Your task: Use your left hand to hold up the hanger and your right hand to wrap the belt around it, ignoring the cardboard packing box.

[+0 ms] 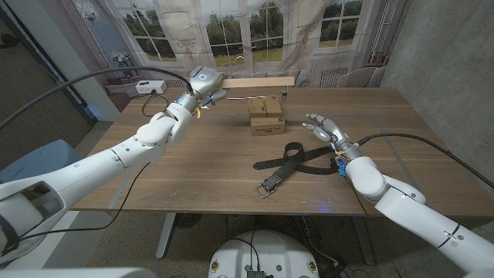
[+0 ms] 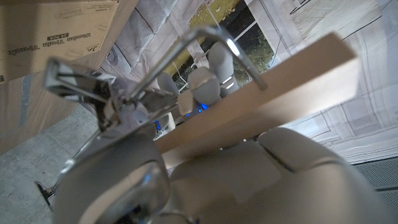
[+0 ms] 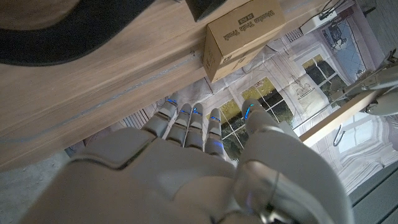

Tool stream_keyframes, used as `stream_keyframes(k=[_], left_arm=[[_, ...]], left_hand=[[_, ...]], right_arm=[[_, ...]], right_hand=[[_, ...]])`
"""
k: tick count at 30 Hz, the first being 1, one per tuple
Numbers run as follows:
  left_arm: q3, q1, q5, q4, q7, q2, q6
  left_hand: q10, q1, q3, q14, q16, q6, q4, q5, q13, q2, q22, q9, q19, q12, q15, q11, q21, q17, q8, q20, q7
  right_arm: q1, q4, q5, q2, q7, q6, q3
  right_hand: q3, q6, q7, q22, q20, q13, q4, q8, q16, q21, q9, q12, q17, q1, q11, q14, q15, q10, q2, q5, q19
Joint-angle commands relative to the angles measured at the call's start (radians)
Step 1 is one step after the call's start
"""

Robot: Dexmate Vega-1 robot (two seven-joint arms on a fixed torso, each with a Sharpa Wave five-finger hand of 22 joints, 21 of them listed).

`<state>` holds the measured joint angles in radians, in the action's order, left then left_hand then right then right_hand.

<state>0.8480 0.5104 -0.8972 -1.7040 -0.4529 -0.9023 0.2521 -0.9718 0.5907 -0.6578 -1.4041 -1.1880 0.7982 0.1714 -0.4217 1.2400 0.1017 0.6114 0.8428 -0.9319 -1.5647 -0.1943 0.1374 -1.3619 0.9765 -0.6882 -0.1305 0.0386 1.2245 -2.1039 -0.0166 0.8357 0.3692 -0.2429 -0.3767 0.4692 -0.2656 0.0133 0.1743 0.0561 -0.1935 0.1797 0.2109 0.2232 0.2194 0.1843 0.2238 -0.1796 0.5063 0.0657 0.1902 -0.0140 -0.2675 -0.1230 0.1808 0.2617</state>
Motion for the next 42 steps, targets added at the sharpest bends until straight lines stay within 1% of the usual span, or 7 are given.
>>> stream_keyframes(k=[1, 13, 15, 17, 28, 36, 42], left_arm=[[-0.032, 0.027, -0.008, -0.011, -0.024, -0.003, -0.009], [-0.031, 0.022, -0.006, 0.007, -0.024, 0.01, -0.013], [-0.03, 0.018, -0.004, 0.017, -0.034, 0.016, -0.019], [-0.031, 0.016, -0.001, 0.02, -0.038, 0.018, -0.023], [-0.035, 0.003, 0.02, 0.042, -0.047, 0.015, -0.051], [-0.044, 0.0, 0.037, 0.04, -0.035, 0.003, -0.061], [-0.046, 0.0, 0.008, 0.032, -0.045, -0.017, -0.062]], left_hand=[[0.004, -0.015, -0.012, 0.002, -0.005, -0.006, -0.001, -0.006, 0.001, -0.001, -0.004, -0.003, 0.004, -0.005, 0.0, 0.011, -0.007, -0.004, -0.008, -0.041, 0.008], [0.006, -0.027, -0.022, 0.002, -0.011, -0.01, -0.002, -0.011, 0.002, -0.003, -0.008, -0.011, 0.007, -0.005, 0.0, 0.011, -0.015, -0.012, -0.022, -0.04, 0.008], [0.006, -0.028, -0.023, 0.004, -0.009, -0.01, -0.003, -0.012, 0.001, -0.003, -0.009, -0.012, 0.007, -0.005, 0.0, 0.013, -0.016, -0.016, -0.025, -0.04, 0.008], [0.005, -0.03, -0.025, 0.002, -0.011, -0.012, -0.003, -0.012, 0.001, -0.004, -0.011, -0.012, 0.007, -0.005, 0.0, 0.013, -0.017, -0.017, -0.028, -0.04, 0.008], [0.007, -0.038, -0.032, 0.006, -0.014, -0.017, -0.004, -0.015, 0.001, -0.006, -0.012, -0.016, 0.011, -0.004, 0.0, 0.015, -0.025, -0.024, -0.04, -0.04, 0.008], [0.005, -0.042, -0.036, 0.004, -0.018, -0.018, -0.004, -0.016, 0.001, -0.007, -0.017, -0.019, 0.011, -0.005, 0.0, 0.014, -0.028, -0.026, -0.047, -0.041, 0.008], [0.005, -0.046, -0.039, 0.001, -0.022, -0.021, -0.004, -0.017, 0.001, -0.008, -0.017, -0.025, 0.014, -0.005, 0.0, 0.015, -0.032, -0.027, -0.05, -0.041, 0.007]], right_arm=[[0.051, -0.129, -0.111, 0.03, 0.025, -0.211, -0.028], [0.033, -0.174, -0.185, 0.043, -0.018, -0.291, -0.099], [0.018, -0.197, -0.24, 0.036, -0.018, -0.357, -0.139], [0.017, -0.201, -0.247, 0.032, -0.021, -0.366, -0.144], [-0.01, -0.227, -0.32, 0.003, -0.04, -0.469, -0.213], [-0.052, -0.205, -0.361, -0.01, -0.072, -0.419, -0.267], [-0.113, -0.204, -0.452, -0.035, -0.151, -0.537, -0.347]], right_hand=[[0.003, -0.015, 0.001, 0.004, 0.006, -0.005, -0.002, 0.004, 0.01, 0.005, 0.002, 0.007, -0.005, 0.018, 0.0, 0.033, 0.005, -0.019, 0.005, -0.003, 0.017], [0.008, -0.019, 0.001, 0.005, 0.007, -0.006, 0.001, 0.001, 0.012, 0.006, 0.003, 0.006, -0.006, 0.047, -0.002, 0.049, 0.01, -0.028, 0.007, -0.002, 0.026], [0.012, -0.02, 0.002, 0.005, 0.012, -0.007, 0.003, -0.001, 0.02, 0.009, 0.003, 0.006, -0.009, 0.073, 0.003, 0.076, 0.017, -0.038, 0.012, 0.0, 0.041], [0.008, -0.027, 0.004, 0.007, 0.019, -0.009, -0.001, 0.0, 0.028, 0.013, 0.003, 0.007, -0.012, 0.081, 0.001, 0.097, 0.019, -0.047, 0.017, -0.001, 0.054], [-0.001, -0.031, 0.0, 0.008, 0.024, -0.01, -0.009, -0.001, 0.03, 0.014, 0.004, 0.004, -0.019, 0.081, 0.002, 0.1, 0.02, -0.046, 0.024, -0.002, 0.061], [0.016, -0.054, -0.008, 0.009, 0.006, -0.013, 0.007, 0.004, 0.04, 0.022, 0.005, 0.003, -0.025, 0.154, -0.013, 0.125, 0.042, -0.063, 0.016, 0.006, 0.093], [0.018, -0.025, -0.024, 0.01, -0.008, -0.015, 0.002, -0.013, 0.006, 0.009, 0.006, -0.021, -0.025, 0.233, -0.023, 0.052, 0.038, -0.012, 0.035, 0.007, 0.077]])
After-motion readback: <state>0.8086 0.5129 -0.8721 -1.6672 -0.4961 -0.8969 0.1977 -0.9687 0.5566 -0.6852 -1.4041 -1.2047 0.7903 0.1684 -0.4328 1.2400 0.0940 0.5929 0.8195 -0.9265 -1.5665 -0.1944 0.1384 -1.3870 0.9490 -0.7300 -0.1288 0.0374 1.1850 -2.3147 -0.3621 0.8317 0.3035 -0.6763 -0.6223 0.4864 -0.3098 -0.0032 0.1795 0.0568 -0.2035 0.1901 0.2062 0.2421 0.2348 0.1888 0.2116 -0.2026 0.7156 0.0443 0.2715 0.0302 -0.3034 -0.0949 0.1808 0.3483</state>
